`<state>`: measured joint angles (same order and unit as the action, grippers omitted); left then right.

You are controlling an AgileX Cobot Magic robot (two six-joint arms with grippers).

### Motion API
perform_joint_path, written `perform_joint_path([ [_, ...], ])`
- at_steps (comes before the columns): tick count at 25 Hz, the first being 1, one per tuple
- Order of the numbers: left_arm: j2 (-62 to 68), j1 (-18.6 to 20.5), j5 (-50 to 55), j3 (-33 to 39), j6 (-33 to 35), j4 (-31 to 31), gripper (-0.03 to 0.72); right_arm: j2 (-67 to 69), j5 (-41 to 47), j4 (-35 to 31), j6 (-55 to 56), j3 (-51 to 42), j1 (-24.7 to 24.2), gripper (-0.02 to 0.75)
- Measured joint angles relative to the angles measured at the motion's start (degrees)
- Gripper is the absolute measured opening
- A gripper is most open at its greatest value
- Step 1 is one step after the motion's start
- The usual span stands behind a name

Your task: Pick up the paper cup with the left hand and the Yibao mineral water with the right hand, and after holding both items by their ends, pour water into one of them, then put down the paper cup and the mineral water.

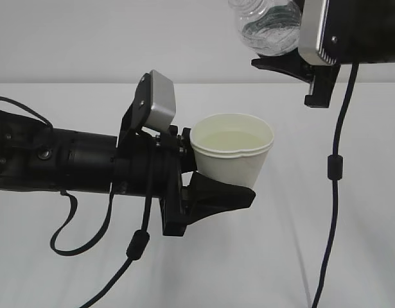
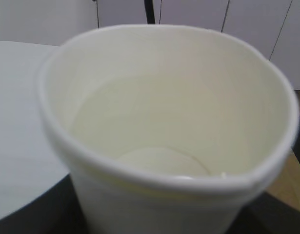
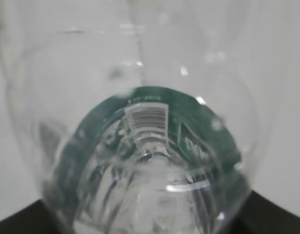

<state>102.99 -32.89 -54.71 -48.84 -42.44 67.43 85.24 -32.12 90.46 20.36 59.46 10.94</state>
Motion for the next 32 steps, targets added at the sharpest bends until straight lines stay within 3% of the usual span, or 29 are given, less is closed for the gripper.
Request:
perform_joint_path([
  [32, 0.0, 0.0, 0.0, 0.0, 0.0, 0.0, 0.458, 0.0, -0.1, -13.7, 15.4, 0.0, 0.0, 0.412],
])
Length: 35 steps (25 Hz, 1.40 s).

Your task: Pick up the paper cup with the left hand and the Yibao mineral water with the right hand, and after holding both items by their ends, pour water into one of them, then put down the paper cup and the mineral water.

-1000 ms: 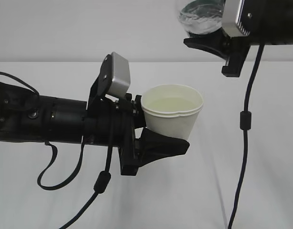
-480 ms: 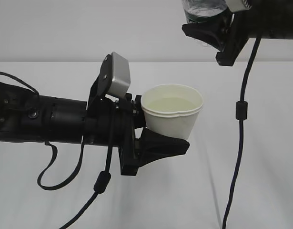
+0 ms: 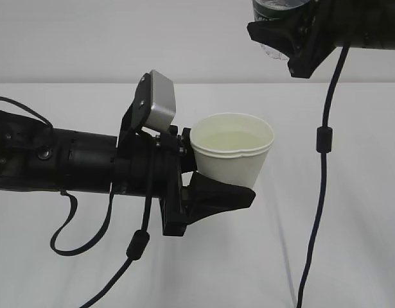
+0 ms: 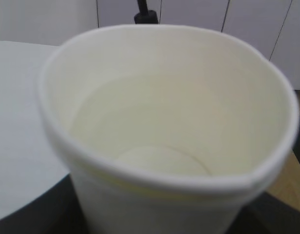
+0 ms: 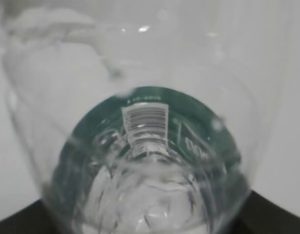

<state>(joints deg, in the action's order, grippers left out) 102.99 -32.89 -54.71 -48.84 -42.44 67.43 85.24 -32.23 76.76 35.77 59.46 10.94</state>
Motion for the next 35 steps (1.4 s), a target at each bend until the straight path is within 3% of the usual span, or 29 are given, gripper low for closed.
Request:
perform_joint_path([
  [15, 0.0, 0.0, 0.0, 0.0, 0.0, 0.0, 0.458, 0.0, 4.4, -0.5, 9.0, 0.0, 0.0, 0.412],
  [35, 0.0, 0.0, -0.1, 0.0, 0.0, 0.0, 0.458, 0.0, 10.8, -5.8, 16.3, 0.0, 0.0, 0.412],
])
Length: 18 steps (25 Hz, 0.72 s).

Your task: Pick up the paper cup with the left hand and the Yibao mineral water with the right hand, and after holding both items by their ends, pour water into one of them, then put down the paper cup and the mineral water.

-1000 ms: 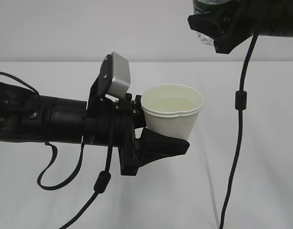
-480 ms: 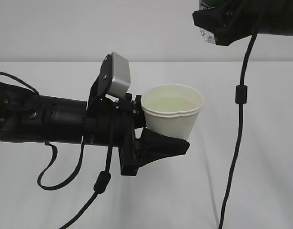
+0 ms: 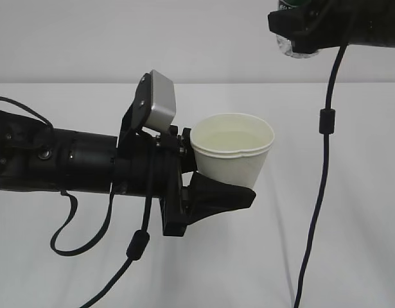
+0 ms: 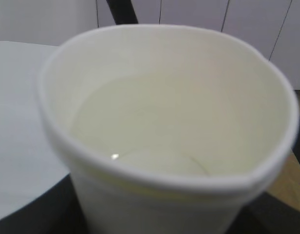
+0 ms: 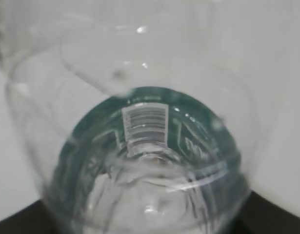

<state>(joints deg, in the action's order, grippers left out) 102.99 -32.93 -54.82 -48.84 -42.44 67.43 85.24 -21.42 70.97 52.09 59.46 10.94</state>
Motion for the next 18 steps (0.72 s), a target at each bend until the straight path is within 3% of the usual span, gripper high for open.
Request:
perform_joint_path([
  [18, 0.0, 0.0, 0.0, 0.0, 0.0, 0.0, 0.458, 0.0, 6.5, -0.7, 0.2, 0.0, 0.0, 0.412],
])
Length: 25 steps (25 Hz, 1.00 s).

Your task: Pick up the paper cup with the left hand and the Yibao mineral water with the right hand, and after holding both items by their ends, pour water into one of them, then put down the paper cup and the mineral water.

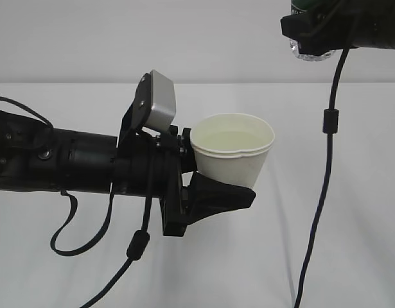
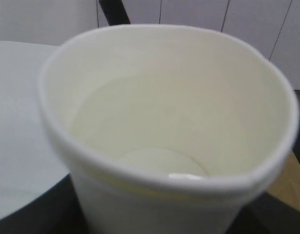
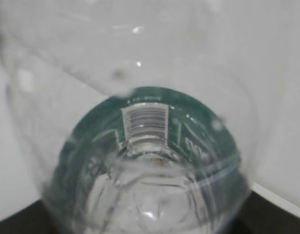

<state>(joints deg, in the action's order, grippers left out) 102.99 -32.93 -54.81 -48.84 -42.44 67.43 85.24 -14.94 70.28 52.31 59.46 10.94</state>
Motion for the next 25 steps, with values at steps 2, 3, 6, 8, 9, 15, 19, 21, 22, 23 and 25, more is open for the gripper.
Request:
perform_joint_path([
  [2, 0.0, 0.0, 0.0, 0.0, 0.0, 0.0, 0.458, 0.0, 0.3, 0.0, 0.0, 0.0, 0.0, 0.412],
  [3, 0.0, 0.0, 0.0, 0.0, 0.0, 0.0, 0.458, 0.0, 0.8, 0.0, 0.0, 0.0, 0.0, 0.412],
  [6, 0.0, 0.0, 0.0, 0.0, 0.0, 0.0, 0.458, 0.0, 2.1, -0.3, 0.0, 0.0, 0.0, 0.411],
  [8, 0.0, 0.0, 0.0, 0.0, 0.0, 0.0, 0.457, 0.0, 2.4, -0.3, 0.0, 0.0, -0.1, 0.411],
  [9, 0.0, 0.0, 0.0, 0.0, 0.0, 0.0, 0.457, 0.0, 2.4, -0.3, 0.0, 0.0, -0.4, 0.411],
  [15, 0.0, 0.0, 0.0, 0.0, 0.0, 0.0, 0.457, 0.0, 2.5, -0.4, 0.0, 0.0, -2.5, 0.411],
  [19, 0.0, 0.0, 0.0, 0.0, 0.0, 0.0, 0.457, 0.0, 2.5, -0.5, 0.0, 0.0, -4.0, 0.411],
  [21, 0.0, 0.0, 0.0, 0.0, 0.0, 0.0, 0.457, 0.0, 2.5, -0.5, 0.0, 0.0, -4.7, 0.412],
  [22, 0.0, 0.0, 0.0, 0.0, 0.0, 0.0, 0.457, 0.0, 2.5, -0.5, 0.0, 0.0, -5.1, 0.411],
  [23, 0.0, 0.0, 0.0, 0.0, 0.0, 0.0, 0.457, 0.0, 2.5, -0.5, 0.0, 0.0, -5.5, 0.411],
  [25, 0.0, 0.0, 0.0, 0.0, 0.0, 0.0, 0.457, 0.1, 2.5, -0.7, 0.0, 0.0, -6.2, 0.411],
])
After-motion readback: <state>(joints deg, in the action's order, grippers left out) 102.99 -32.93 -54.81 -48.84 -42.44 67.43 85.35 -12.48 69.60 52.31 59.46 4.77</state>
